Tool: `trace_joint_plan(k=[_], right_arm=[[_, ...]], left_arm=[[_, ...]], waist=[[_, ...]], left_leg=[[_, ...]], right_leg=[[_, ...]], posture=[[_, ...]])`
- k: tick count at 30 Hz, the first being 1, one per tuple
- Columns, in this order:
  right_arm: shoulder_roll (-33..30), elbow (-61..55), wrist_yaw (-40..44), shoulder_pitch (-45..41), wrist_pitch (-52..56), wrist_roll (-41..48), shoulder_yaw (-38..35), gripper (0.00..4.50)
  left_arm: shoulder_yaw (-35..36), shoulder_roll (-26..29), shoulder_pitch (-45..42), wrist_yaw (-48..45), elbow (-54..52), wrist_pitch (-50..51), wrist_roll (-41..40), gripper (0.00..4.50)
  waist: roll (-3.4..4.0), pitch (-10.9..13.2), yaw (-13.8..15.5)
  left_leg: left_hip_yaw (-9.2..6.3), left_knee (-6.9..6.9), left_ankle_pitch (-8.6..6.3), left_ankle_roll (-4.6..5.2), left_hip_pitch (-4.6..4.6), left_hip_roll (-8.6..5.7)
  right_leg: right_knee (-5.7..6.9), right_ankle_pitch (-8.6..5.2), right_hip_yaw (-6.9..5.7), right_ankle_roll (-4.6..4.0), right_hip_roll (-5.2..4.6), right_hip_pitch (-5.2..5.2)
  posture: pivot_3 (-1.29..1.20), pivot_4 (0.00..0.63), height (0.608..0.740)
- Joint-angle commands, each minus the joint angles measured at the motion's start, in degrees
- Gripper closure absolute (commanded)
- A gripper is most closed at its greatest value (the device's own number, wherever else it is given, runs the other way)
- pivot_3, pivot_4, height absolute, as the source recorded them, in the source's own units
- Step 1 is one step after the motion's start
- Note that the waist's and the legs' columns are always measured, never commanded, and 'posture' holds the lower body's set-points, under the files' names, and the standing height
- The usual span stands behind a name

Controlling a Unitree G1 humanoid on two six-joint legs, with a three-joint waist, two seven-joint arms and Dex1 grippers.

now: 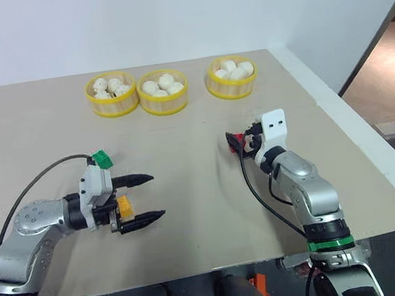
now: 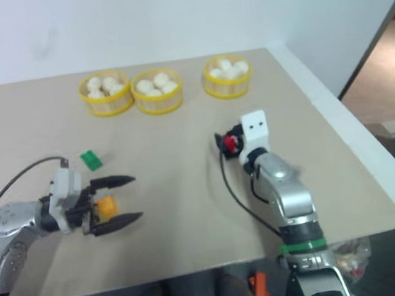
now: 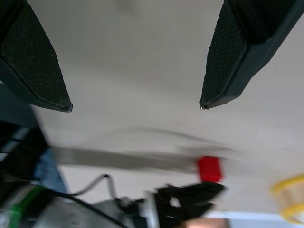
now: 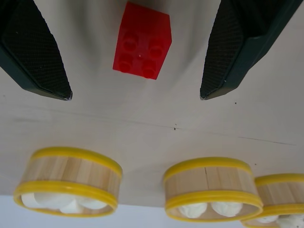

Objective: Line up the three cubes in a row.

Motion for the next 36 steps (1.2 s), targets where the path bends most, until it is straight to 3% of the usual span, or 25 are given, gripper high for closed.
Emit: trace_joint_plan(k=[1,14,15,23,27,30,33,35,36], right_arm=[[1.0,1.7,-1.7,-1.2,-1.0,-0.8,-1.0,0.00],[5.1,10.6,-4.4,-3.9,-4.2,-0.8,-2.1,0.00],[5.3,10.7,-4.7,-4.0,-4.3,-0.8,-2.1,0.56],[6.4,10.9,-6.1,-4.5,-4.4,-0.9,-2.3,3.21],[6.1,10.3,-5.0,-4.7,-3.7,-0.7,-2.1,3.22],[3.3,8.6,2.1,-6.4,-2.5,1.2,-0.9,3.22],[-3.8,8.5,22.1,-9.4,-2.8,5.6,3.5,3.22],[-6.8,8.9,30.6,-10.4,-3.7,7.2,5.8,3.22],[-9.7,8.9,39.6,-10.7,-5.3,7.8,8.8,3.22]], left_arm=[[0.7,-1.1,-0.8,1.8,-0.4,-0.8,0.6,0.03],[0.0,-2.4,1.8,3.9,-4.2,-0.2,1.7,0.03],[0.1,-2.3,2.0,4.1,-4.4,-0.1,1.7,0.00],[-0.3,-2.6,2.4,5.3,-5.3,0.4,1.9,0.00],[-0.5,-2.5,2.5,5.4,-5.3,0.5,1.7,0.00],[-0.2,-2.2,2.6,5.0,-5.0,0.7,1.5,0.00],[0.6,-1.0,3.5,3.9,-4.7,1.5,0.8,0.00],[0.8,-0.4,3.9,3.3,-4.5,1.5,0.8,0.00],[1.2,0.1,4.2,2.6,-4.0,1.3,0.8,0.00]], waist=[[0.00,0.0,0.0],[0.00,0.0,0.0],[0.00,0.0,0.0],[0.00,0.0,0.0],[0.00,0.0,0.0],[0.02,0.0,0.0],[0.08,0.1,-0.1],[0.08,0.0,0.0],[0.07,0.0,0.0]], left_leg=[[0.02,0.00,0.00,0.00,0.00,0.00],[-0.01,-0.02,0.00,0.00,-0.01,0.01],[0.00,-0.02,0.00,0.00,-0.02,0.01],[-0.02,-0.02,0.00,0.00,-0.01,0.02],[-0.01,-0.02,0.00,0.00,-0.01,0.01],[-0.02,-0.03,0.00,0.00,-0.01,0.02],[0.02,-0.01,0.00,0.00,-0.01,0.01],[0.03,-0.02,0.00,0.01,0.01,0.01],[0.01,-0.03,0.00,0.01,0.01,0.02]], right_leg=[[0.00,0.01,0.02,0.01,0.00,0.00],[0.00,0.00,0.03,0.01,0.04,-0.01],[0.00,0.00,0.04,0.01,0.04,-0.02],[0.00,0.00,0.03,0.00,0.05,-0.01],[0.00,0.00,0.05,0.01,0.05,-0.02],[0.00,0.00,0.05,0.00,0.06,-0.02],[0.00,0.01,0.08,0.02,0.05,-0.02],[-0.01,0.01,0.08,0.02,0.06,-0.01],[-0.01,-0.01,0.06,-0.01,0.07,-0.01]], posture=[[0.00,0.150,0.740],[0.00,0.150,0.740],[0.00,0.150,0.740],[0.00,0.150,0.740],[0.00,0.150,0.740],[0.00,0.150,0.740],[0.00,0.150,0.740],[0.00,0.150,0.740],[0.00,0.150,0.740]])
